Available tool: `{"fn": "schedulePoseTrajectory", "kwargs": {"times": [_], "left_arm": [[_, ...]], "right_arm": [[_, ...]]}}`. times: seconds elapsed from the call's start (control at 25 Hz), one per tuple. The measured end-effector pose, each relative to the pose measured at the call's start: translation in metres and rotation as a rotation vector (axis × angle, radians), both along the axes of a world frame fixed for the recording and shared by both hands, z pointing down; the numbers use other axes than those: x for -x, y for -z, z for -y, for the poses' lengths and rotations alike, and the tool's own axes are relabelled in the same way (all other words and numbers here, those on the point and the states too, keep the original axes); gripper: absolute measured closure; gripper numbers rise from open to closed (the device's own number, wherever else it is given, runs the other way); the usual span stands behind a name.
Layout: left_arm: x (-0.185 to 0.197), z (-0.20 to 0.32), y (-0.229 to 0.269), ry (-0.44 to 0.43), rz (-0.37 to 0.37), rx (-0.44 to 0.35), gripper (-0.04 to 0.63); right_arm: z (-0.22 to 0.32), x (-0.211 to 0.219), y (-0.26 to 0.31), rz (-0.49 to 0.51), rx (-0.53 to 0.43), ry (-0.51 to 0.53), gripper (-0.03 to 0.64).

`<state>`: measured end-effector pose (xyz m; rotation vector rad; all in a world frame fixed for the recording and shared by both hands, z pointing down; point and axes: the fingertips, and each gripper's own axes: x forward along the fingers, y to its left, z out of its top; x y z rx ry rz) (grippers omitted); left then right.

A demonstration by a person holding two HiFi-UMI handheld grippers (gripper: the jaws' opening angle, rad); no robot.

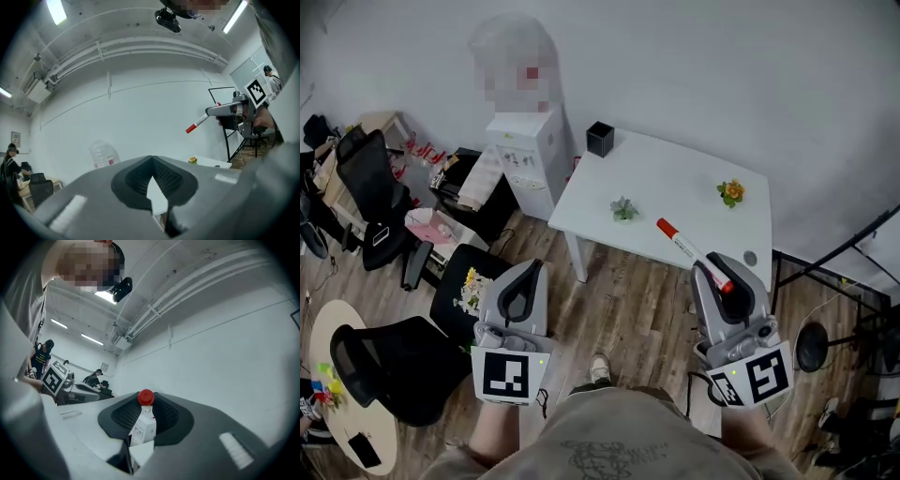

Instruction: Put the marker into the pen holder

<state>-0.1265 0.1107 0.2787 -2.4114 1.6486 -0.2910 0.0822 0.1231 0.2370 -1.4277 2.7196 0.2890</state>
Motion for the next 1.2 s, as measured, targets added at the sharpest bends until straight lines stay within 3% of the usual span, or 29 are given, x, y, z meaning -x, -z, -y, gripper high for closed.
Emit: {"fn": "schedulePoseTrajectory", "kwargs": {"times": [0.52,0.64,0.8,1.2], "left_arm": [[0.033,0.092,-0.018,0.037,-0.028,0.028,0.595],[0.03,0.121,-0.014,0.018,-0.033,-0.003,0.595],[0.025,0.165,-0.004,0.023,-0.001,-0.039,0.595],[0.018,0.294,-0.002,0.079,0.045,-0.005,0.595]], "right_arm": [[0.099,0.025,-0.022,-0.018,0.049,0.011,0.515],[0.133,0.029,-0.026,-0.004,0.053,0.028,0.515],[0.185,0.033,-0.022,0.003,0.035,0.052,0.515],[0.322,0.024,-0.029,0.0,0.067,0.104,0.515]]}}
